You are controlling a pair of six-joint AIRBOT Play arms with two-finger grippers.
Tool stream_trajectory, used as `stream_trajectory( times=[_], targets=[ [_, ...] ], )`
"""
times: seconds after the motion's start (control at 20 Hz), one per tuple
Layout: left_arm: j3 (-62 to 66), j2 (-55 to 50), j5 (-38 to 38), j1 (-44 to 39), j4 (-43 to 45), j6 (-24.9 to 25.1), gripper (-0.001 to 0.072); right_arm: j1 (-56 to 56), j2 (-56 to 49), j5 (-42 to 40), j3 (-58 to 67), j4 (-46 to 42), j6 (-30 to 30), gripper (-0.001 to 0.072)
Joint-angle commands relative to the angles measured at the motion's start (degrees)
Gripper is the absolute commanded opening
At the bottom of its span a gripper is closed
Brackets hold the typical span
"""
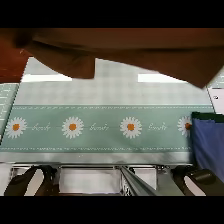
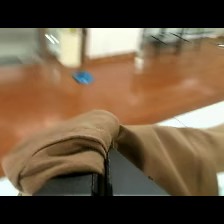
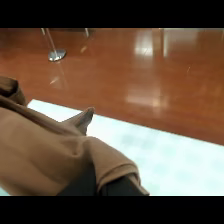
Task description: Fold the shirts.
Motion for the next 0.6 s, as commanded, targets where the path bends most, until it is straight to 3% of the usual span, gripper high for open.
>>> stream_trajectory(
  times=[0.0,0.2,0.35,0.4,0.55],
  targets=[
    [2.1,8.7,0.3,-1.7,5.4,-1.9,0.0022,-0.1,8.2,6.8,1.3,-1.9,1.0,0.0027],
    [0.3,10.6,-1.3,-2.4,10.6,-4.4,0.0022,-0.1,9.0,11.6,-1.6,-2.0,1.9,0.0027],
    [-11.4,9.4,-1.6,-2.4,8.0,-3.1,0.0023,-0.1,9.0,11.8,-13.8,-1.7,2.8,0.0027],
    [-17.0,9.0,-1.2,-2.5,6.3,0.0,0.0022,-0.1,9.0,10.6,-19.2,-1.8,2.8,0.0027],
    [-35.1,5.6,7.5,-6.3,6.0,2.9,0.0022,-0.1,7.5,-1.8,-37.0,-1.9,3.4,0.0027]
  ],
)
